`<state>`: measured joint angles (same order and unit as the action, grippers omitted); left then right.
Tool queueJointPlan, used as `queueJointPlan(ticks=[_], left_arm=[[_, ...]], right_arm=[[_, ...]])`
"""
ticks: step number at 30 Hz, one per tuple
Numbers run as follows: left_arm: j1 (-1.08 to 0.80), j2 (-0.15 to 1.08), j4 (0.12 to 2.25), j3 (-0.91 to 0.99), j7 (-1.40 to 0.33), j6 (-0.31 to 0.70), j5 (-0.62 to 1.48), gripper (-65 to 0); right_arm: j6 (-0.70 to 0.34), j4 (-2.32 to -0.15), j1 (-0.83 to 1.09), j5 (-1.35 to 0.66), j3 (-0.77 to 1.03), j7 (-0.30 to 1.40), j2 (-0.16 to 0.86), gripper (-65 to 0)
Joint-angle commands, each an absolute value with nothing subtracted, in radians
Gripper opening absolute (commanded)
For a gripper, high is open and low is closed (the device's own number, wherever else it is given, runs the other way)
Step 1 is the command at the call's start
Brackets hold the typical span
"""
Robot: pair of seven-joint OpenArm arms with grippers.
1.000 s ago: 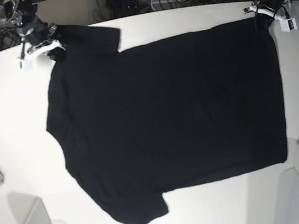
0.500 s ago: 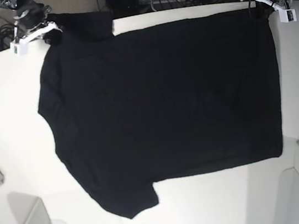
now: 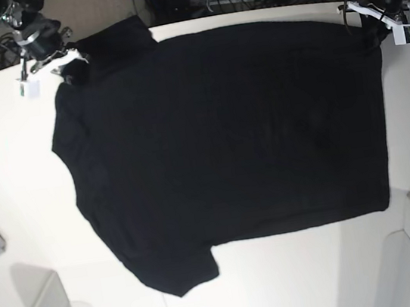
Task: Fold the T-shirt properly
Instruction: 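Lift the shoulder corners with both grippers and pull them apart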
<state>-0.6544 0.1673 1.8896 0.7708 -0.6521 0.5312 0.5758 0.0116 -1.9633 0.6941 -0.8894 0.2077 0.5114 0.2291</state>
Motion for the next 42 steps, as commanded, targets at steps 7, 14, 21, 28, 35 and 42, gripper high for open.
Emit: queueJointPlan(ticks=[7,14,21,28,35,42], left_arm=[[-0.561,0.176,1.902,0.783,-0.773,0.498,0.582,-65.0],[-0.495,0.153,1.899,0.783,-0.776,0.489,0.576,-65.0],[-0.435,0.156,1.899,0.773,-0.776,0.429,0.575,-65.0],[-0.363,0.156,1.899,0.779,-0.843,0.377,0.575,-65.0],[-0.298,0.157,1.896,0.771,-0.865,0.355,0.575,-65.0],[-0.255,0.160,1.805,0.737,-0.863,0.294,0.575,-65.0]], right_arm=[[0.005,-1.982,0.572,-0.900,0.262,0.593,0.229,-65.0],[0.005,-1.977,0.447,-0.900,0.302,0.711,0.229,-65.0],[0.101,-1.962,0.318,-0.900,0.294,0.780,0.229,-65.0],[0.105,-1.929,0.229,-0.900,0.294,0.828,0.222,-65.0],[0.105,-1.847,0.170,-0.900,0.292,0.826,0.222,-65.0],[0.105,-1.751,0.094,-0.900,0.291,0.826,0.222,-65.0]])
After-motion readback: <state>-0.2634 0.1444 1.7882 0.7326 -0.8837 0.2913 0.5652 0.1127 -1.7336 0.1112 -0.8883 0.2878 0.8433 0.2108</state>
